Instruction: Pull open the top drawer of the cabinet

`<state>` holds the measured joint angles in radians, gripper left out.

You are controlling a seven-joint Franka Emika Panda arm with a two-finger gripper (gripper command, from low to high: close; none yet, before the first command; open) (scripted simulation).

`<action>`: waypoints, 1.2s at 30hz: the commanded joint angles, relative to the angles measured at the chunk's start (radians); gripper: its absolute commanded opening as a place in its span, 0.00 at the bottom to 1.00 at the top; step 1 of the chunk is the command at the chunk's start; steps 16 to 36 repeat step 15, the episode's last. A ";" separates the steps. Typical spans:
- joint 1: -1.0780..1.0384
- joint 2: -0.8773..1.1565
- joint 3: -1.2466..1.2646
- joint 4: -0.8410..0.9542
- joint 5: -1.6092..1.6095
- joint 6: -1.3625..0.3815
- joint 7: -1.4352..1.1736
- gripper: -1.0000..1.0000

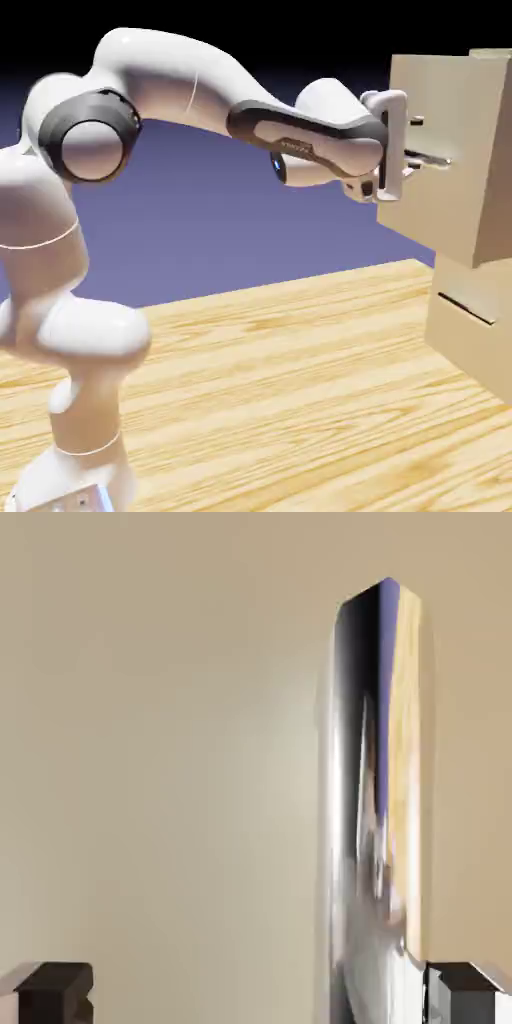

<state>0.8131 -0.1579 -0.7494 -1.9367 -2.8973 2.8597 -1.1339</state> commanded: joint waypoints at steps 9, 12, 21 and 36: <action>-0.204 -0.291 0.217 -0.299 0.137 -0.038 -0.239 0.00; -0.233 -0.337 0.245 -0.343 0.158 -0.039 -0.268 1.00; -0.277 -0.410 0.285 -0.408 0.191 -0.033 -0.310 1.00; -0.277 -0.410 0.285 -0.408 0.191 -0.033 -0.310 1.00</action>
